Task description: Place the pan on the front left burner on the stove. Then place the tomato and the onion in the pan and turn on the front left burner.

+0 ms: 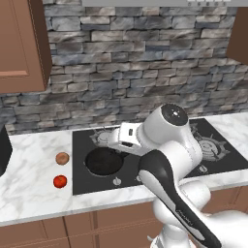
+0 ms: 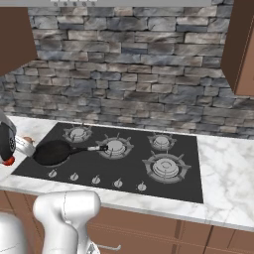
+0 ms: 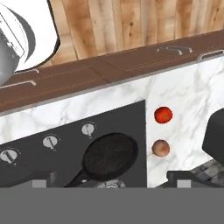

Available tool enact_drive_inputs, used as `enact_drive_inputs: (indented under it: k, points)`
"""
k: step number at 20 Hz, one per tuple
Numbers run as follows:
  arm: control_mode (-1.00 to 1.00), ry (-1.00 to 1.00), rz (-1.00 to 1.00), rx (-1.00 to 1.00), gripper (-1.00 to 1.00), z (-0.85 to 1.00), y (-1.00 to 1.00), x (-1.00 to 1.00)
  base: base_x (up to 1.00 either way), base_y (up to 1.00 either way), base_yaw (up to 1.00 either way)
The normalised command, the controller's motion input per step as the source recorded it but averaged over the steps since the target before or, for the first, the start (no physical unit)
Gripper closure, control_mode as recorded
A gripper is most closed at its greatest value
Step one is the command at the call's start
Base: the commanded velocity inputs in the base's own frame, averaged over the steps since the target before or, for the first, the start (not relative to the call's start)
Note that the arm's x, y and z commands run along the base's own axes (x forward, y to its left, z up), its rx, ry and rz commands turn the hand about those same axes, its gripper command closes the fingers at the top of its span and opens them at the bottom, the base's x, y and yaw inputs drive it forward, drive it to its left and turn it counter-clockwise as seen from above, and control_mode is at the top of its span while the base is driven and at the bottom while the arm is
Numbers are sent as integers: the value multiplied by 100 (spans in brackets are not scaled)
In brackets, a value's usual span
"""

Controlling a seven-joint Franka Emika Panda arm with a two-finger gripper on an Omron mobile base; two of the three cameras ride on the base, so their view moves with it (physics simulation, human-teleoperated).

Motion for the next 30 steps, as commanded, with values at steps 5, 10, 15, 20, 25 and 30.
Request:
enact_drive_inputs:
  k: [5, 10, 15, 20, 25, 30]
  points:
    - [-100, 3, 12, -9, -100, 7, 32, 0, 0, 0, 0]
    - [-100, 2, 9, -8, -100, -2, 26, 1, 0, 0, 0]
    - [-100, 0, 6, -7, -100, -14, 23, 0, 0, 0, 0]
    - [-100, 0, 3, -6, -100, -28, 25, 3, 0, 0, 0]
    - [-100, 0, 4, -2, -100, -18, 29, 17, 0, 0, 0]
    - [-100, 0, 13, 0, -100, -9, 29, 23, 0, 0, 0]
